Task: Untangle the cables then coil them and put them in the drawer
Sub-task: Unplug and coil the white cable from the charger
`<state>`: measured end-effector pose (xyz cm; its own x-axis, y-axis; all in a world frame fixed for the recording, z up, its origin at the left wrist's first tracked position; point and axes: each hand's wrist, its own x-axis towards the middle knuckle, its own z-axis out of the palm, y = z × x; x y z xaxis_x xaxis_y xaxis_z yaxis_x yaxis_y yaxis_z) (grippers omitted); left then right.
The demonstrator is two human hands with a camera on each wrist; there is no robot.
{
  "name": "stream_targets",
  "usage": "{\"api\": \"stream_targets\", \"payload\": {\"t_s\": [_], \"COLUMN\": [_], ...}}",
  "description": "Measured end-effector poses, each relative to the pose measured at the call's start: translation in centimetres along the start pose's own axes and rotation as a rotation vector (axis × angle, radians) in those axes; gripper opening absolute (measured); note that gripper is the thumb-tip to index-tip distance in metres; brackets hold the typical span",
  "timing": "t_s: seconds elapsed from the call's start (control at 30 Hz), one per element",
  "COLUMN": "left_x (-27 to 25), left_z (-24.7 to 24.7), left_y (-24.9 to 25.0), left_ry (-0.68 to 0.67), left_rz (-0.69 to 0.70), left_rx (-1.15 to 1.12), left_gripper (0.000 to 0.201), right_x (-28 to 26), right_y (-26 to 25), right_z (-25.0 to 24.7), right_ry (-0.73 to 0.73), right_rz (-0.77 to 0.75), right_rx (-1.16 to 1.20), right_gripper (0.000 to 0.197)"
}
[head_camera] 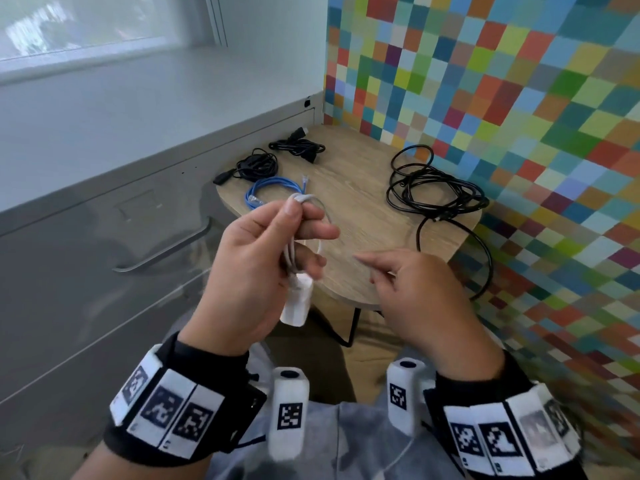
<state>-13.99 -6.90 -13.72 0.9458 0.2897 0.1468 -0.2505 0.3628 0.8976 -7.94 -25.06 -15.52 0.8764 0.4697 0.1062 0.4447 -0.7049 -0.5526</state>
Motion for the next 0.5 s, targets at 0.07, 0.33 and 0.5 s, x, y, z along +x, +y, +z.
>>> {"api": "stream_targets", "payload": {"t_s": [0.07,0.33,0.5], "left_x": [-0.3,-0.4,-0.3], "left_z": [0.3,-0.4,-0.5], "left_y": [-0.5,-1.5,-1.3], "left_ry": [-0.022,-0.173,-0.216], "left_rz": [0.095,0.399,0.334], "left_rx": [0.267,1.123,1.158], "left_gripper": [0.026,0.032,0.033], "right_x": [-0.3,-0.7,-0.9], "right_y": [-1.3,-1.4,-1.7], "right_z": [0.2,0.8,0.5], "right_ry": [-0.049,0.146,0.147], "right_rz": [-0.096,-0.346,-0.369], "right_rx": [-0.156,0.073,0.251], "right_gripper": [0.036,0.015,0.007]}}
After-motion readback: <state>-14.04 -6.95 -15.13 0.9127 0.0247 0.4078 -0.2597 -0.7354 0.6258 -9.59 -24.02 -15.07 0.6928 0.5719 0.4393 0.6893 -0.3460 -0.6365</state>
